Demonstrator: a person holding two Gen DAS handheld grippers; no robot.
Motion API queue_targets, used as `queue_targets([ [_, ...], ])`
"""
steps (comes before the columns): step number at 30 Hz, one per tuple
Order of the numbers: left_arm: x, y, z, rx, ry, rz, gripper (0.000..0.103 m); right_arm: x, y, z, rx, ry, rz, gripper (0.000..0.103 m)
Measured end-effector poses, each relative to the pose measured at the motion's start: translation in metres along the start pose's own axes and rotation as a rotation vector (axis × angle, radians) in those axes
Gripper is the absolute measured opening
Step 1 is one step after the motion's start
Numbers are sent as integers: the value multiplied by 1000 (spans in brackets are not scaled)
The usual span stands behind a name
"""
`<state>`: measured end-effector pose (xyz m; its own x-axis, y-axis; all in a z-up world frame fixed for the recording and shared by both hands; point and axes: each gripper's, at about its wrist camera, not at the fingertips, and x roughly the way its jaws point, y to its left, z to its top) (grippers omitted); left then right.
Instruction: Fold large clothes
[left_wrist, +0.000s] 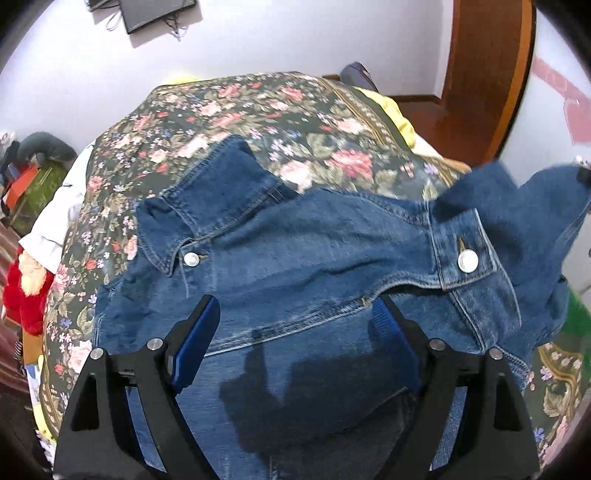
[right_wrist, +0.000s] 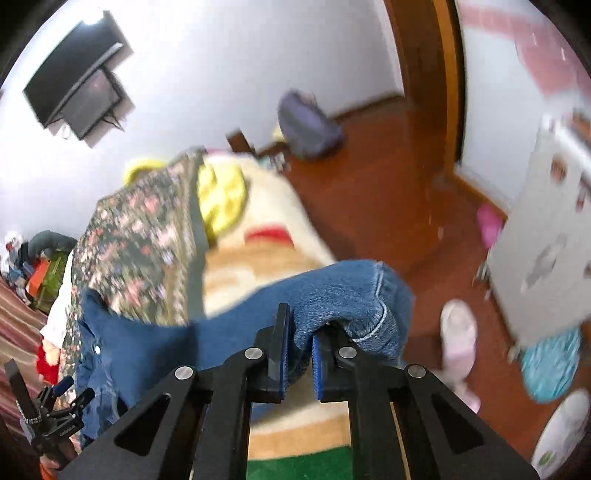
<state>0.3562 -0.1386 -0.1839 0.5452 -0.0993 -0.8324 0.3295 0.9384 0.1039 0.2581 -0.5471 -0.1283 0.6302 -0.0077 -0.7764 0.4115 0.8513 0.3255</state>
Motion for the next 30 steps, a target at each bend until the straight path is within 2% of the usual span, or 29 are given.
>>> queue_targets([
  [6,-16,19,2,-43,-40,-2,85,-70,51,55,-114,-156,53,7],
  [9,-22,28,-2,-56,-50,5,85,-106,90,82,-180,-242,82,6],
  [13,-32,44,-11,-72,-72,16,85,-140,142,97,-263,-310,124,6],
  [17,-39,61,-19,-93,-87,22,85,-160,194,96,-329,-361,167,6],
  [24,-53,99,-42,-152,-112,46,85,-150,288,57,-457,-295,306,6],
  [27,-63,119,-55,-178,-125,70,85,-127,330,30,-515,-224,366,6],
  [30,-75,145,-72,-205,-134,115,85,-93,371,-2,-555,-116,439,6],
])
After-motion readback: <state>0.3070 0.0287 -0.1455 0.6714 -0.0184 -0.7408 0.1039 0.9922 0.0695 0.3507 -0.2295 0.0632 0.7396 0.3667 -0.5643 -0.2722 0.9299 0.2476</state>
